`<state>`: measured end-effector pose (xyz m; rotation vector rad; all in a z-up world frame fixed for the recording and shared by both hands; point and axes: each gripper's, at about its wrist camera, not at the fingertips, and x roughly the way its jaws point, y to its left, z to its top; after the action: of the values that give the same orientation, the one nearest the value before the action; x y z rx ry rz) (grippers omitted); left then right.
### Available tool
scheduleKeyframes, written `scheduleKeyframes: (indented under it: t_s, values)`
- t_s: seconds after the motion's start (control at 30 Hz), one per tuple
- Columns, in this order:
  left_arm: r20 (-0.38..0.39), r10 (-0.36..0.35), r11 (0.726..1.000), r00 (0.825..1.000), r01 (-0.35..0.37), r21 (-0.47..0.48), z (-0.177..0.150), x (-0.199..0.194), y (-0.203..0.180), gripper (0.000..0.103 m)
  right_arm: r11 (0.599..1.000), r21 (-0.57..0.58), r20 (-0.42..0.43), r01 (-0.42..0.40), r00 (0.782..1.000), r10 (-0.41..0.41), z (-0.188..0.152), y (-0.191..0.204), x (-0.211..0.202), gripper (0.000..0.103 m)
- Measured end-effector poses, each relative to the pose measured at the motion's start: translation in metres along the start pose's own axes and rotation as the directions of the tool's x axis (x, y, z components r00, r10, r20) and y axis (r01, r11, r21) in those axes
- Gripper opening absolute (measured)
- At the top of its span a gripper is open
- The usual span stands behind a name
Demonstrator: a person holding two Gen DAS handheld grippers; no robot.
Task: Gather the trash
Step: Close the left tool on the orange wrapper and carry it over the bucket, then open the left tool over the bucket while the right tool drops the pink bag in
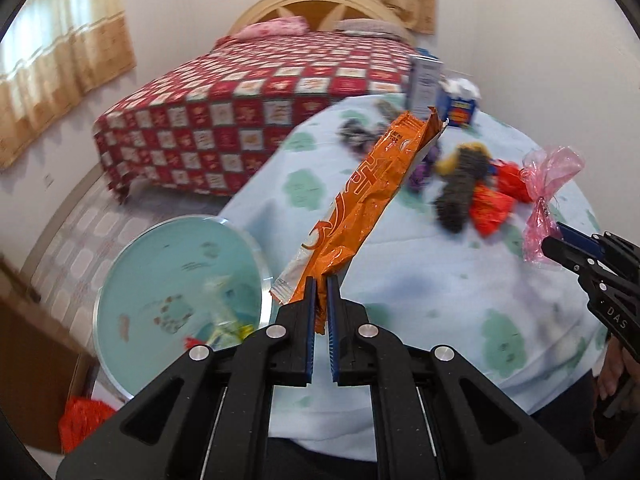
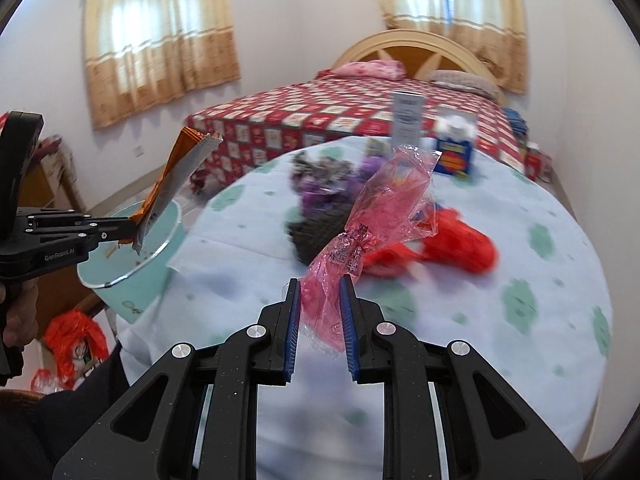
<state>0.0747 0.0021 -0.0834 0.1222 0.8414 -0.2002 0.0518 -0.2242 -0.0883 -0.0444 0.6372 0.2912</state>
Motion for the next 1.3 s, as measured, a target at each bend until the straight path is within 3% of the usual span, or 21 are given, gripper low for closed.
scheduleKeyframes:
  t_s: [0.37, 0.67, 1.3]
  values:
    - [-0.013, 0.089, 0.988, 0.996, -0.09, -0.122, -0.014, -0.006, 0.069, 0.006, 0.991, -0.11, -0.032, -0.08, 0.997, 0.077, 0.034, 0.061, 0.043, 0.02]
    - [-0.027, 0.154, 0.964, 0.988, -0.156, -0.217, -0.024, -0.009, 0.117, 0.006, 0.974, -0.187, -0.055, -0.132, 0.991, 0.123, 0.05, 0.101, 0.068, 0.02]
    - [-0.054, 0.207, 0.93, 0.977, -0.213, -0.299, -0.037, -0.008, 0.16, 0.006, 0.939, -0.278, -0.102, -0.203, 0.978, 0.181, 0.067, 0.161, 0.107, 0.02]
